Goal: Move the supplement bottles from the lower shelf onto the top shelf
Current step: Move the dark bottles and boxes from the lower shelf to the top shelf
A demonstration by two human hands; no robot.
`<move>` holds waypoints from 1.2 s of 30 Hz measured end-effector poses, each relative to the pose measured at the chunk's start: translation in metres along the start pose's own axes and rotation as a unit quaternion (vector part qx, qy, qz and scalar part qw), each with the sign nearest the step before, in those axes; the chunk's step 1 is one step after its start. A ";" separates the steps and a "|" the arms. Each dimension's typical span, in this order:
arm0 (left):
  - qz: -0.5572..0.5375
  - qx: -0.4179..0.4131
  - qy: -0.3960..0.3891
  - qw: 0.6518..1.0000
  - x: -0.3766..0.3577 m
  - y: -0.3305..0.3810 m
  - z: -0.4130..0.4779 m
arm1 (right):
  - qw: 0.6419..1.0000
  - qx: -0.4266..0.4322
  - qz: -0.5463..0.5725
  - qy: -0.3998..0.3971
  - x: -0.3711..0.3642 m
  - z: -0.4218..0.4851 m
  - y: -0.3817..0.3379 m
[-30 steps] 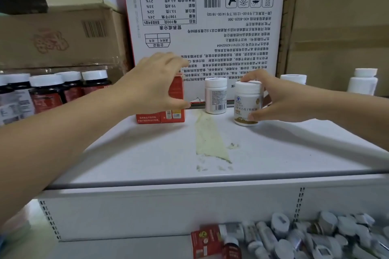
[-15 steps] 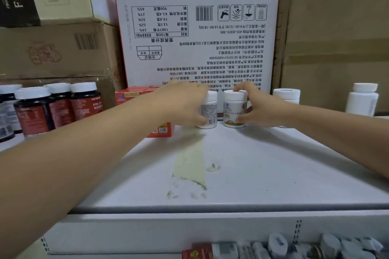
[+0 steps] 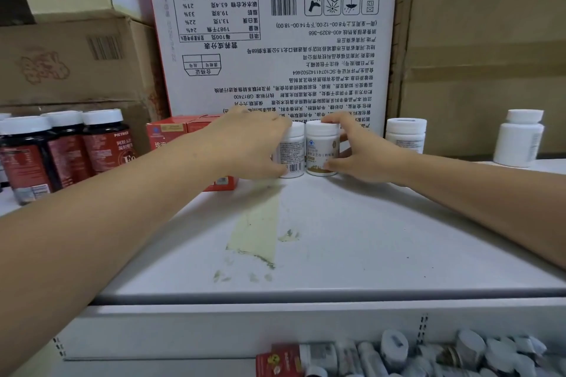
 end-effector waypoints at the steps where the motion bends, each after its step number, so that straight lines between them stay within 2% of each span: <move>1: -0.001 0.000 -0.001 1.000 0.000 0.000 -0.001 | 1.000 -0.006 0.003 -0.003 -0.001 0.000 0.001; 4: 0.002 0.000 0.002 1.000 0.005 0.001 -0.003 | 0.999 -0.044 -0.003 -0.027 -0.004 -0.001 0.005; 7: 0.009 -0.026 0.030 0.999 0.020 0.008 -0.013 | 0.990 -0.086 -0.093 -0.066 -0.002 -0.014 0.005; 9: 0.009 -0.049 0.039 0.998 0.029 0.014 -0.027 | 0.981 -0.083 -0.156 -0.085 0.004 -0.029 -0.003; 13: -0.009 -0.044 -0.040 0.998 0.025 0.020 -0.065 | 0.973 -0.063 -0.195 -0.103 0.011 -0.063 -0.017; 17: -0.057 -0.005 -0.082 0.995 0.027 0.015 -0.101 | 0.969 -0.029 -0.239 -0.063 0.026 -0.110 -0.039; 20: -0.103 0.026 -0.094 0.990 0.033 0.008 -0.136 | 0.977 -0.046 -0.200 -0.054 0.038 -0.155 -0.050; 23: -0.098 0.057 -0.082 0.990 0.041 0.006 -0.176 | 0.979 -0.066 -0.186 -0.040 0.043 -0.199 -0.059; 28: -0.133 0.074 0.016 0.988 0.052 0.018 -0.249 | 0.979 -0.085 -0.184 0.021 0.039 -0.269 -0.080; 32: -0.190 0.081 0.055 0.977 0.034 0.029 -0.306 | 0.983 -0.110 -0.137 0.054 0.012 -0.323 -0.085; 36: -0.276 0.131 0.052 0.951 -0.018 0.037 -0.345 | 0.985 -0.149 -0.087 0.030 -0.046 -0.356 -0.075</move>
Point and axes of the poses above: each hand's wrist, its own z-axis towards the middle knuckle, its own x-axis out of the back of the hand, y = z × x, the point moved 7 cm from there along z, towards the middle knuckle, and after that the axes turned 9 degrees about -z, right-handed, at the moved point
